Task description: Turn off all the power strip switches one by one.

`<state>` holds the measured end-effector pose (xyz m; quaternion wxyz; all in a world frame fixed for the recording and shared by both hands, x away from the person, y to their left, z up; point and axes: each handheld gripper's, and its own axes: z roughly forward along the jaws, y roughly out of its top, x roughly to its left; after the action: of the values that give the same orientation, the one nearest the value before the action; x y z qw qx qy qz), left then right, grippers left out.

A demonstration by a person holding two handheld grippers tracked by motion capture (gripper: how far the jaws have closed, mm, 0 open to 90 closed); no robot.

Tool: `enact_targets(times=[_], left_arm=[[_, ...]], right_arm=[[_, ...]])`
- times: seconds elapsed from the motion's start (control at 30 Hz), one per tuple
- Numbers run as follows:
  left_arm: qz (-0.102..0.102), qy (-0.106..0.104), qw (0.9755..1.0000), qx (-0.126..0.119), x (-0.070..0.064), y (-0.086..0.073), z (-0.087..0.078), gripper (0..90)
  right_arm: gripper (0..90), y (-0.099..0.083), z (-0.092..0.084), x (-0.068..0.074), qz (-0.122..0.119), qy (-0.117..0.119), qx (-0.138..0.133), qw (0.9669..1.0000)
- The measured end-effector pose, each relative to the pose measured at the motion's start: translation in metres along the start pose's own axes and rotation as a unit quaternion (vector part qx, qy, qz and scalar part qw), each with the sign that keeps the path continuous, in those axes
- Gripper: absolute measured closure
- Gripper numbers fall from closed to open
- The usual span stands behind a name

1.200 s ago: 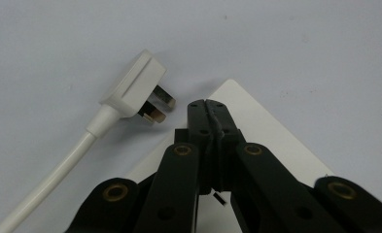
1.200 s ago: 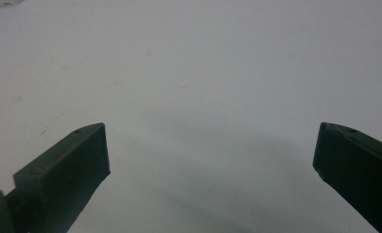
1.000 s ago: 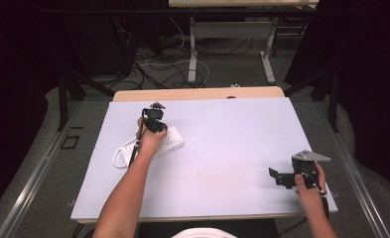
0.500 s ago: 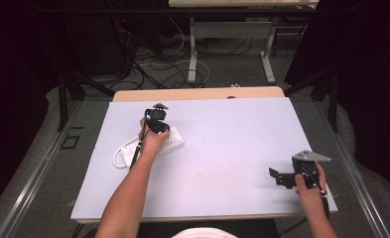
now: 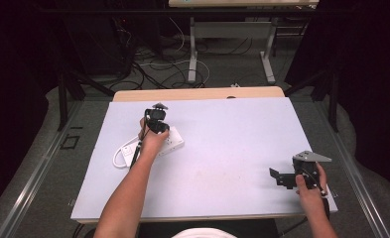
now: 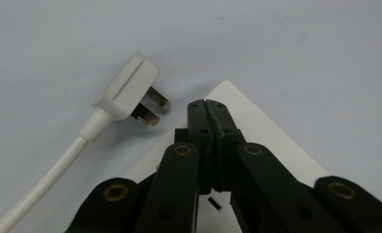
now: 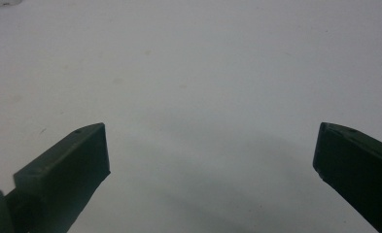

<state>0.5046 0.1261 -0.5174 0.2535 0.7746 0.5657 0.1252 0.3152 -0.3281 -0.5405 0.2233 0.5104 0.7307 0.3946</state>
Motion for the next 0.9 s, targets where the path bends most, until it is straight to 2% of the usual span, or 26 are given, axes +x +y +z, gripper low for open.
enact_targets(times=[0.13, 0.17, 0.23, 0.37, 0.4, 0.43, 0.47, 0.6, 0.63, 0.7, 0.73, 0.77, 0.83, 0.9], left_arm=[[-0.008, -0.006, 0.9999, -0.004, 0.0, -0.002, -0.001, 90.0], [-0.001, -0.006, 1.0, -0.003, 0.001, -0.002, -0.001, 90.0], [-0.005, -0.007, 0.9999, -0.006, 0.001, -0.002, -0.003, 90.0], [-0.001, -0.008, 0.9999, -0.013, 0.001, -0.003, -0.008, 90.0], [0.0, -0.009, 0.9999, -0.014, 0.002, -0.003, -0.01, 90.0], [-0.004, -0.01, 0.9998, -0.018, 0.001, -0.003, -0.012, 90.0], [-0.002, -0.012, 0.9997, -0.02, 0.002, -0.003, -0.014, 90.0], [-0.001, -0.017, 0.9995, -0.026, 0.003, -0.004, -0.019, 90.0], [-0.003, -0.022, 0.9993, -0.029, 0.003, -0.004, -0.021, 89.2], [0.005, -0.025, 0.9993, -0.029, 0.002, -0.004, -0.023, 86.9], [0.007, -0.026, 0.9992, -0.03, 0.002, -0.004, -0.023, 86.5], [0.003, -0.027, 0.9991, -0.032, 0.0, -0.004, -0.024, 85.8], [0.016, -0.025, 0.999, -0.033, -0.001, -0.005, -0.026, 82.6], [0.014, -0.029, 0.9988, -0.036, -0.003, -0.005, -0.028, 80.5]], right_arm=[[0.0, 0.0, 0.0, -0.001, -0.002, 0.002, 0.0, 1.0], [0.0, 0.0, 0.0, -0.001, -0.002, 0.001, 0.0, 1.0], [0.0, 0.0, 0.0, -0.001, -0.003, 0.003, 0.0, 1.0], [0.0, 0.0, 0.002, 0.0, -0.003, -0.001, -0.012, 0.9999], [0.0, 0.0, 0.0, -0.001, -0.007, 0.001, 0.001, 1.0], [0.0, -0.001, 0.002, 0.0, -0.002, -0.002, -0.011, 0.9999], [0.0, 0.0, 0.001, -0.001, -0.003, 0.001, -0.001, 1.0], [0.0, -0.001, 0.002, 0.0, 0.0, -0.001, -0.01, 0.9999], [0.0, 0.0, 0.0, -0.001, -0.002, 0.002, 0.0, 1.0], [0.0, 0.0, 0.001, 0.0, 0.002, 0.001, -0.003, 1.0], [0.0, 0.0, 0.001, -0.001, -0.005, 0.003, 0.0, 1.0], [0.0, 0.0, 0.001, -0.001, -0.005, 0.004, -0.001, 1.0], [0.0, 0.0, 0.001, -0.001, -0.004, 0.004, -0.001, 1.0], [0.0, 0.0, 0.001, 0.0, 0.002, 0.002, -0.002, 1.0]])
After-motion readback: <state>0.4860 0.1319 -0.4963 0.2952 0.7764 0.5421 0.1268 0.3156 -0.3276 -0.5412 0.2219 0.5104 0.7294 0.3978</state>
